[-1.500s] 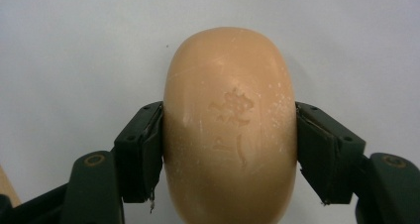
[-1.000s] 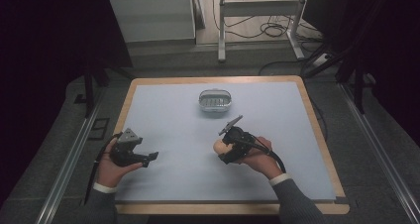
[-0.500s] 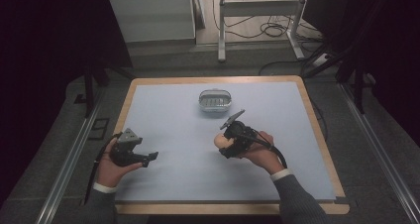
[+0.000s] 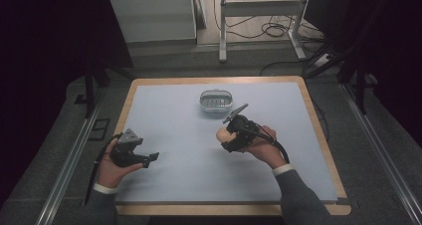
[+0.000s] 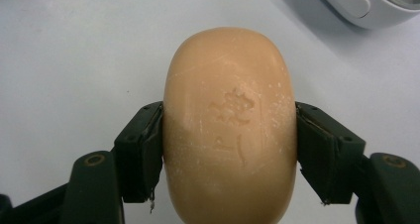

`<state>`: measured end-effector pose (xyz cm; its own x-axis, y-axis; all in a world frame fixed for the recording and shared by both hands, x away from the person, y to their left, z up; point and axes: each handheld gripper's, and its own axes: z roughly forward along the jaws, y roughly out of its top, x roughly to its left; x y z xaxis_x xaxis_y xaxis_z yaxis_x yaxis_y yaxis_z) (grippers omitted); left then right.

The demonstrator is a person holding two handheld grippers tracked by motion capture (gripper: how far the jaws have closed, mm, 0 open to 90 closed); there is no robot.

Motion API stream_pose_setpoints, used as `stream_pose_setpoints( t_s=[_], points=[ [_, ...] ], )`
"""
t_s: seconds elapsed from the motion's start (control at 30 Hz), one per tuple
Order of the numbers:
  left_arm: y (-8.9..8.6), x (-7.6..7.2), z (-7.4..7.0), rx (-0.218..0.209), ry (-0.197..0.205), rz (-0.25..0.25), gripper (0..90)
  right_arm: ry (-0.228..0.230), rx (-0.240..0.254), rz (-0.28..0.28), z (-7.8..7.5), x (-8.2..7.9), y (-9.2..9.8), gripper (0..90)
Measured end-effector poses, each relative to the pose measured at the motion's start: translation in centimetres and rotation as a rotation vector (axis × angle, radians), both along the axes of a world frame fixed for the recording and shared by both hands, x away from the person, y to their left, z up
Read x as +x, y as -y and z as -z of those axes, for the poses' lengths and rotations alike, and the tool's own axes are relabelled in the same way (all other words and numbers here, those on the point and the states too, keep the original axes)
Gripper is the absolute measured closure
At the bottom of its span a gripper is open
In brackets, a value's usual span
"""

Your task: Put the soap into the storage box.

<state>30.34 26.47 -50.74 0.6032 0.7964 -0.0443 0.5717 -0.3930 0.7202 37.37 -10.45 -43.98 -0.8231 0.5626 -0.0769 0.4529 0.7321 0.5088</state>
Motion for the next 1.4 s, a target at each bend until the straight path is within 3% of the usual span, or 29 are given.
stream_pose_setpoints(
  t_s=[1.4],
  points=[
    [-0.1,0.0,0.0,0.000,0.001,0.005,12.8,0.025,-0.009,0.031,-1.5,4.6,-0.1,32.3]
  ],
)
